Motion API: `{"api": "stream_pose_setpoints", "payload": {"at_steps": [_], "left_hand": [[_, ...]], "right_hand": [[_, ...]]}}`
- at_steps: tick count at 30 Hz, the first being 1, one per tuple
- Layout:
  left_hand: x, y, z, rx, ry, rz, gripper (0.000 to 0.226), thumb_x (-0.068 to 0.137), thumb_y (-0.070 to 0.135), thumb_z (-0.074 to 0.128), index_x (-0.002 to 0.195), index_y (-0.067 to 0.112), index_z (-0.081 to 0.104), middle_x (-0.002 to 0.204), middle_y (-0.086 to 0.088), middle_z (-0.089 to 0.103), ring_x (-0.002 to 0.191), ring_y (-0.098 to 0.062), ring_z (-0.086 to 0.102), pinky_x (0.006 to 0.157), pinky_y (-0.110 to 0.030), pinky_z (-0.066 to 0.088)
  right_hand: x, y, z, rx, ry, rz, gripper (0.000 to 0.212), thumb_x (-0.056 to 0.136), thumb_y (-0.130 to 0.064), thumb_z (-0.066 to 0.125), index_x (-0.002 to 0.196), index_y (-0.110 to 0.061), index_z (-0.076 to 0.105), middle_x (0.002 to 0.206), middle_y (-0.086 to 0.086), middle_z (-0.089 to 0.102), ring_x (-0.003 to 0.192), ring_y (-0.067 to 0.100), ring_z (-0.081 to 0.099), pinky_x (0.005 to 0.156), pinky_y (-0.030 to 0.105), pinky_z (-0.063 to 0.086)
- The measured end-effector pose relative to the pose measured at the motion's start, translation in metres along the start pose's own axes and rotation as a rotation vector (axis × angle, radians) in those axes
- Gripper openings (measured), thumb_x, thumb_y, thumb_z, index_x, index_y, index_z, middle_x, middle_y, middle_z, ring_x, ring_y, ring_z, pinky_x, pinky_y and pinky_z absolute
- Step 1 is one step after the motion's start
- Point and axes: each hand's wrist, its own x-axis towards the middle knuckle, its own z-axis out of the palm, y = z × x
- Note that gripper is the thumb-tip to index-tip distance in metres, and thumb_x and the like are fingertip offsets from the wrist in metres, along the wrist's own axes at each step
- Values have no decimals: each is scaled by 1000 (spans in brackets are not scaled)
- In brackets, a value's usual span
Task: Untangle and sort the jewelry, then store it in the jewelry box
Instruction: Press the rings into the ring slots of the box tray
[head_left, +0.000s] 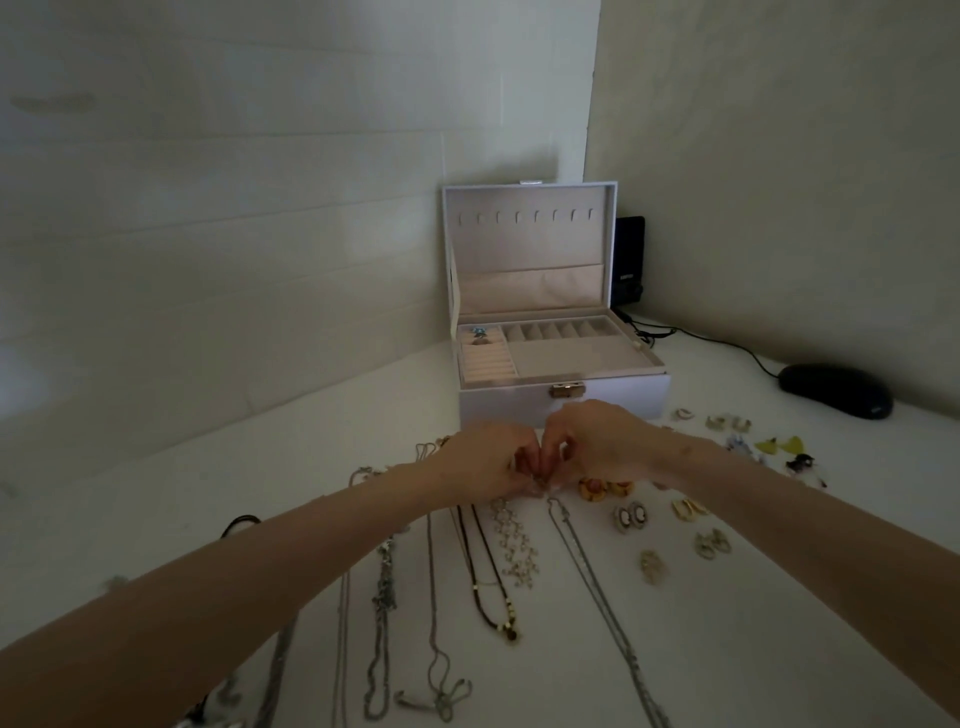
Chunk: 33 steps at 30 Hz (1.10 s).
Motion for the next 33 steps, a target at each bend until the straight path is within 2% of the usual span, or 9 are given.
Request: {"api": "stream_pose_setpoints", "payload": {"at_steps": [2,6,9,13,16,18,20,25,33], "left_hand": [[-1,-3,-1,-45,20,3,28,82,35,70,100,14,64,98,4,61,82,-7,49,63,-12,35],[0,-12,-16,-102,243,32,19,80,29,72,89,15,66,85,9,60,76,-9,53,73,-25,44],[8,-18,-38,-133,428,48,7,80,20,72,84,16,68,78,13,58,73,-9,54,73,-27,45],[33,-36,-69,-156,575,-89,7,83,18,68,88,16,71,83,8,63,74,-10,54,70,-25,39],[60,-57,-80,-154,565,-222,7,84,22,67,89,17,69,91,3,66,86,-15,59,73,-24,40],[73,-66,-82,-126,543,-279,6,84,24,67,87,19,68,96,1,68,92,-17,60,76,-26,41],[82,-72,-81,-72,518,-305,6,85,26,66,87,21,68,100,1,68,96,-19,60,77,-27,41],[93,-81,-74,17,505,-358,11,87,25,62,93,18,69,105,-2,67,101,-23,59,80,-31,45],[95,-85,-76,18,479,-347,14,89,26,61,93,16,69,102,-3,67,98,-22,60,77,-31,43]], "right_hand": [[-1,1,-3,60,1,-6,11,74,-33,78,78,-31,69,76,-22,51,74,-2,49,62,8,34],[5,-1,-22,220,70,-50,5,79,-21,75,84,-20,74,71,-20,56,66,-14,50,65,5,37],[19,-3,-41,281,196,-46,10,82,-18,72,90,-13,74,70,-17,57,62,-6,49,60,3,37],[58,-3,-54,424,367,55,8,82,-19,71,89,-16,74,67,-16,56,60,-5,47,55,6,34],[91,-1,-52,472,393,113,12,79,-16,75,90,-16,72,73,-14,59,72,-1,53,67,11,40],[109,3,-46,455,420,152,10,77,-18,76,84,-20,69,82,-7,65,84,10,60,81,25,48],[122,7,-40,400,452,186,8,77,-19,75,82,-21,69,90,0,69,90,18,62,84,35,49],[135,9,-31,231,450,206,13,83,-27,67,92,-18,70,100,3,69,95,20,60,71,26,38],[134,11,-34,216,425,190,22,86,-31,64,102,-18,72,106,4,68,100,20,60,84,31,46]]}}
